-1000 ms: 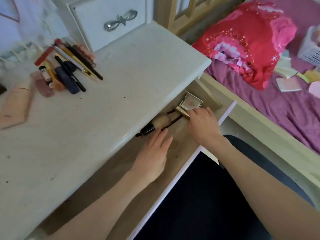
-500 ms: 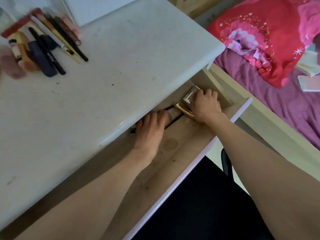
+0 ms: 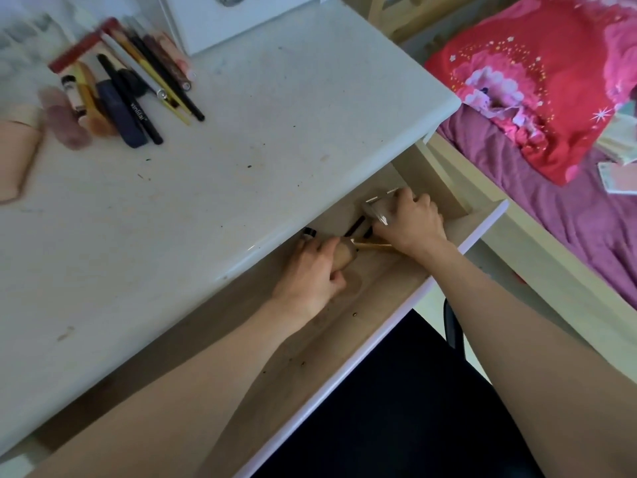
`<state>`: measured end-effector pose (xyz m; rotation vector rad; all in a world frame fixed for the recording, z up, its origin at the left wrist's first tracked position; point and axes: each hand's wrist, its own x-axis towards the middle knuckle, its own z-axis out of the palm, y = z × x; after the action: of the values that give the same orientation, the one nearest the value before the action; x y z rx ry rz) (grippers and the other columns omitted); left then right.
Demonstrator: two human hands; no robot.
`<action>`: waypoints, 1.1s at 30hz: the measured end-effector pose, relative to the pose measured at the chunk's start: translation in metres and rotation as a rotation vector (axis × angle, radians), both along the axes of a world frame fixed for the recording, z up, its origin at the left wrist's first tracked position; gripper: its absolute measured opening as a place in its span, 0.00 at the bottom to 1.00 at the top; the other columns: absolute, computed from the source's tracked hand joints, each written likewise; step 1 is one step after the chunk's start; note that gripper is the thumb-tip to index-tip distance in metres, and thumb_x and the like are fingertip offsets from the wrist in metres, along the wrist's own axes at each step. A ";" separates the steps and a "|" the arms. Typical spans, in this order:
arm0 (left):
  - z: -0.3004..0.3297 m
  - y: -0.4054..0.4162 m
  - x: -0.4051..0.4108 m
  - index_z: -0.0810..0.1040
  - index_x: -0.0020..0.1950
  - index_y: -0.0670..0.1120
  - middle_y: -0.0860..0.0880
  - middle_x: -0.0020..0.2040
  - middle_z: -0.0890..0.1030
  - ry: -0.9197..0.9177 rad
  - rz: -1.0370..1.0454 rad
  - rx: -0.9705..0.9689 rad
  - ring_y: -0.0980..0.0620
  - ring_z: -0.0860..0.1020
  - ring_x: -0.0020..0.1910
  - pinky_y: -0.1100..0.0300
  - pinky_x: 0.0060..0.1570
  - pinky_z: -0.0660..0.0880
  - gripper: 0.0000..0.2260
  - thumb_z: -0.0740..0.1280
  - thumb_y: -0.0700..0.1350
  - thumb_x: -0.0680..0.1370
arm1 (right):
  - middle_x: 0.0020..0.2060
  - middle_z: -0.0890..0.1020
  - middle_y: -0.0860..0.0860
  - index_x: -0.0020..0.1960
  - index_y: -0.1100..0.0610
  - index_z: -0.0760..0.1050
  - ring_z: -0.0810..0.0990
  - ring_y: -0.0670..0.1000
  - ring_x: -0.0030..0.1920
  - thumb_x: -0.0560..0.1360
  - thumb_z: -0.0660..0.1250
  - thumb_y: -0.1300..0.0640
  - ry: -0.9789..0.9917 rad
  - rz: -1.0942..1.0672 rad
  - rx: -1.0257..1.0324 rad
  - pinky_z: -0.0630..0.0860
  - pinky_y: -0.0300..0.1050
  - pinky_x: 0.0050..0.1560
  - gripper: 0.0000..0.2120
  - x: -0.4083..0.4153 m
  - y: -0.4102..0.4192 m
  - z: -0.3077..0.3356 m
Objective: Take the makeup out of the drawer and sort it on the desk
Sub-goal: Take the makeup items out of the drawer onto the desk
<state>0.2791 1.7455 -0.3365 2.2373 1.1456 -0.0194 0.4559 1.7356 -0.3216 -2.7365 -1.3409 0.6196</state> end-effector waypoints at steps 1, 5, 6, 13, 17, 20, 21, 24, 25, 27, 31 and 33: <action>0.006 -0.003 -0.005 0.62 0.71 0.47 0.44 0.63 0.71 -0.025 0.007 -0.011 0.45 0.67 0.64 0.53 0.62 0.69 0.24 0.63 0.45 0.76 | 0.61 0.68 0.62 0.68 0.57 0.62 0.67 0.63 0.61 0.71 0.66 0.46 0.009 0.005 0.006 0.65 0.54 0.60 0.30 -0.004 -0.005 0.005; 0.043 -0.018 -0.029 0.65 0.68 0.51 0.48 0.60 0.74 -0.106 0.027 -0.069 0.48 0.74 0.53 0.54 0.53 0.74 0.23 0.64 0.47 0.74 | 0.59 0.67 0.59 0.68 0.52 0.62 0.67 0.61 0.59 0.71 0.65 0.47 0.019 -0.001 0.062 0.66 0.52 0.59 0.28 -0.022 -0.031 0.036; 0.054 -0.023 -0.035 0.66 0.67 0.51 0.49 0.58 0.74 -0.117 0.030 -0.074 0.49 0.74 0.51 0.54 0.50 0.75 0.22 0.64 0.47 0.74 | 0.59 0.67 0.59 0.68 0.51 0.63 0.67 0.60 0.58 0.71 0.65 0.48 0.028 -0.005 0.089 0.66 0.51 0.59 0.28 -0.029 -0.038 0.045; 0.123 -0.032 -0.097 0.68 0.60 0.53 0.55 0.48 0.73 -0.291 0.146 -0.166 0.57 0.74 0.40 0.68 0.39 0.71 0.17 0.68 0.48 0.73 | 0.60 0.67 0.56 0.70 0.49 0.62 0.66 0.56 0.61 0.72 0.66 0.47 0.102 -0.002 0.279 0.65 0.49 0.63 0.28 -0.087 -0.057 0.105; 0.154 -0.017 -0.146 0.71 0.60 0.52 0.56 0.51 0.73 -0.314 0.265 -0.098 0.57 0.73 0.45 0.71 0.40 0.69 0.18 0.70 0.47 0.71 | 0.60 0.67 0.55 0.71 0.48 0.61 0.65 0.55 0.62 0.73 0.66 0.46 0.106 0.086 0.322 0.65 0.47 0.61 0.29 -0.134 -0.046 0.128; 0.167 0.003 -0.191 0.75 0.59 0.50 0.53 0.55 0.72 -0.286 0.346 0.011 0.58 0.70 0.45 0.73 0.44 0.64 0.18 0.71 0.47 0.71 | 0.61 0.67 0.55 0.72 0.47 0.60 0.66 0.55 0.62 0.73 0.65 0.45 0.142 0.163 0.332 0.67 0.47 0.61 0.30 -0.180 -0.030 0.137; 0.172 0.010 -0.207 0.75 0.59 0.50 0.53 0.54 0.72 -0.278 0.386 0.020 0.58 0.70 0.45 0.73 0.45 0.63 0.17 0.71 0.47 0.70 | 0.61 0.68 0.55 0.72 0.48 0.60 0.66 0.55 0.62 0.73 0.65 0.45 0.147 0.205 0.327 0.68 0.47 0.61 0.30 -0.196 -0.023 0.138; 0.181 0.028 -0.255 0.77 0.57 0.51 0.53 0.52 0.77 -0.267 0.510 0.041 0.57 0.73 0.46 0.68 0.50 0.67 0.16 0.72 0.47 0.70 | 0.60 0.68 0.55 0.72 0.49 0.61 0.67 0.55 0.60 0.72 0.65 0.46 0.156 0.332 0.292 0.68 0.47 0.61 0.30 -0.243 -0.003 0.136; 0.184 0.034 -0.270 0.77 0.57 0.50 0.53 0.52 0.78 -0.267 0.546 0.050 0.56 0.74 0.47 0.65 0.51 0.69 0.15 0.72 0.47 0.71 | 0.60 0.69 0.55 0.72 0.49 0.61 0.68 0.55 0.59 0.72 0.65 0.46 0.151 0.366 0.286 0.67 0.46 0.60 0.30 -0.258 0.003 0.135; 0.186 0.049 -0.297 0.78 0.56 0.50 0.51 0.53 0.79 -0.259 0.591 0.073 0.55 0.75 0.48 0.65 0.50 0.70 0.15 0.72 0.47 0.71 | 0.60 0.69 0.54 0.71 0.48 0.61 0.68 0.55 0.59 0.73 0.65 0.46 0.147 0.404 0.282 0.67 0.46 0.60 0.29 -0.285 0.016 0.131; 0.182 0.094 -0.335 0.79 0.56 0.48 0.47 0.55 0.72 -0.161 0.581 0.117 0.55 0.70 0.46 0.73 0.46 0.61 0.14 0.71 0.46 0.71 | 0.60 0.69 0.53 0.71 0.48 0.61 0.68 0.54 0.60 0.73 0.65 0.47 0.137 0.413 0.274 0.66 0.46 0.60 0.28 -0.324 0.038 0.121; 0.179 0.115 -0.345 0.78 0.57 0.48 0.46 0.56 0.72 -0.146 0.549 0.126 0.53 0.71 0.47 0.68 0.48 0.64 0.14 0.70 0.45 0.72 | 0.61 0.68 0.53 0.71 0.49 0.61 0.67 0.54 0.61 0.73 0.65 0.47 0.116 0.408 0.284 0.65 0.46 0.60 0.28 -0.336 0.046 0.115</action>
<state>-0.0658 1.8604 -0.1572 1.9161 1.6724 0.4424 0.1195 1.7813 -0.2069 -2.1892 -1.8136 0.5430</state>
